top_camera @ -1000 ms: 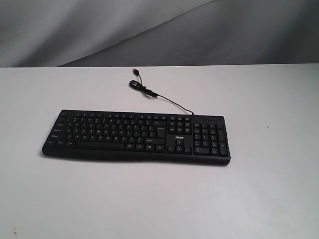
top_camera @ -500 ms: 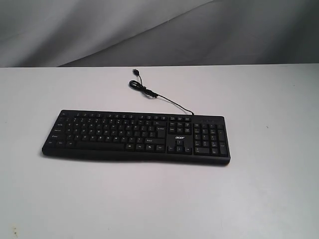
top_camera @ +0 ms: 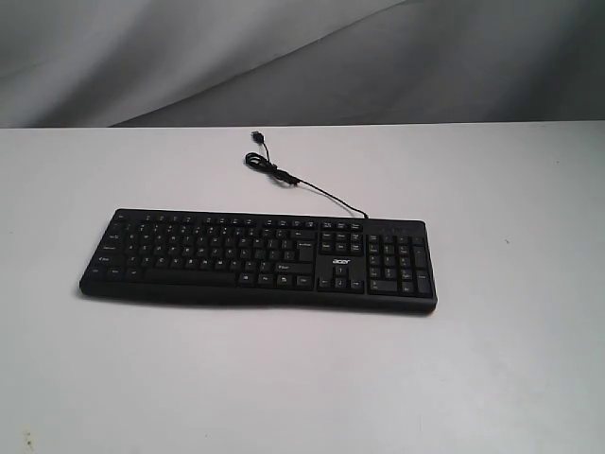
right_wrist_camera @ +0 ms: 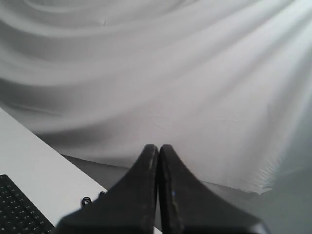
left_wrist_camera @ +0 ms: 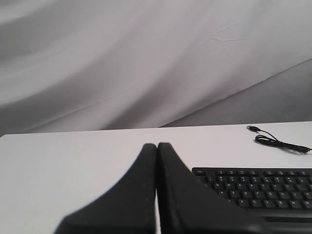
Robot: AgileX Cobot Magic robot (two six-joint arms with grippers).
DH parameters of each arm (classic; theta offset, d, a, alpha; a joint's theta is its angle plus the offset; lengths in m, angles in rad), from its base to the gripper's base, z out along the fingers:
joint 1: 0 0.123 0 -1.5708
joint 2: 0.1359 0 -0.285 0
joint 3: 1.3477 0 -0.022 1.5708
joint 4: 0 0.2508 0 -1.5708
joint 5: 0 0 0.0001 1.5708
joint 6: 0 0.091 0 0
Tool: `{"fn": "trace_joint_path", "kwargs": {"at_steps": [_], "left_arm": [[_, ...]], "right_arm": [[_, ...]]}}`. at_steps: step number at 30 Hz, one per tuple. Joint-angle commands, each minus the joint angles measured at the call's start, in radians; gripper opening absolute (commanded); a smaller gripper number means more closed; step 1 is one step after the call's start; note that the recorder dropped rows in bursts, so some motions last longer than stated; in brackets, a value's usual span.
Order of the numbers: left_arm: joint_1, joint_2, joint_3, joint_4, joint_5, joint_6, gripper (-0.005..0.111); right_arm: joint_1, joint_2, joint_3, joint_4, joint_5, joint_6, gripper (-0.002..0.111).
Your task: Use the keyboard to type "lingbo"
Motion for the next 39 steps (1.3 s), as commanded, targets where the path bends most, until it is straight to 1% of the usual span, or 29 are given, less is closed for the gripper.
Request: {"fn": "trace_joint_path", "kwargs": {"at_steps": [1, 3, 5, 8, 11, 15, 16, 18, 20, 22, 25, 28, 32, 36, 39], "left_arm": [[-0.007, -0.005, 0.005, 0.0, -0.01, -0.002, 0.001], [-0.007, -0.005, 0.005, 0.0, -0.01, -0.002, 0.001], [-0.007, -0.005, 0.005, 0.0, -0.01, -0.002, 0.001], [-0.007, -0.005, 0.005, 0.0, -0.01, -0.002, 0.001], [-0.007, -0.005, 0.005, 0.0, -0.01, -0.002, 0.001], [-0.007, -0.005, 0.005, 0.0, -0.01, -0.002, 0.001], [-0.007, -0.005, 0.005, 0.0, -0.01, -0.002, 0.001], [-0.007, -0.005, 0.005, 0.0, -0.01, -0.002, 0.001], [-0.007, -0.005, 0.005, 0.0, -0.01, -0.002, 0.001], [-0.007, -0.005, 0.005, 0.0, -0.01, -0.002, 0.001], [-0.007, -0.005, 0.005, 0.0, -0.01, -0.002, 0.001], [-0.007, -0.005, 0.005, 0.0, -0.01, -0.002, 0.001], [-0.007, -0.005, 0.005, 0.0, -0.01, -0.002, 0.001], [-0.007, -0.005, 0.005, 0.0, -0.01, -0.002, 0.001], [-0.007, -0.005, 0.005, 0.0, -0.009, -0.002, 0.001]], "right_arm": [[0.002, -0.013, 0.005, 0.051, 0.172, 0.006, 0.0], [0.002, -0.011, 0.005, 0.074, 0.242, 0.008, 0.0], [-0.041, -0.013, 0.007, 0.082, 0.263, 0.028, 0.0], [-0.124, -0.011, 0.024, 0.049, 0.223, 0.098, 0.0], [-0.149, -0.007, 0.024, 0.036, 0.187, 0.121, 0.0], [-0.148, -0.007, 0.024, 0.046, 0.133, 0.121, 0.0], [-0.164, -0.011, 0.024, 0.054, 0.108, 0.121, 0.0], [-0.234, -0.029, 0.037, 0.079, 0.029, 0.119, 0.0], [-0.348, -0.057, 0.071, 0.13, -0.077, 0.101, 0.0], [-0.457, -0.096, 0.12, 0.186, -0.135, 0.086, 0.0], [-0.609, -0.177, 0.201, 0.295, -0.137, 0.062, 0.0], [-0.691, -0.28, 0.287, 0.391, -0.113, 0.013, 0.0], [-0.728, -0.4, 0.381, 0.486, -0.062, -0.033, 0.0], [-0.736, -0.4, 0.412, 0.52, 0.006, -0.042, 0.0], [-0.759, -0.4, 0.412, 0.504, 0.007, -0.057, 0.0]]}}
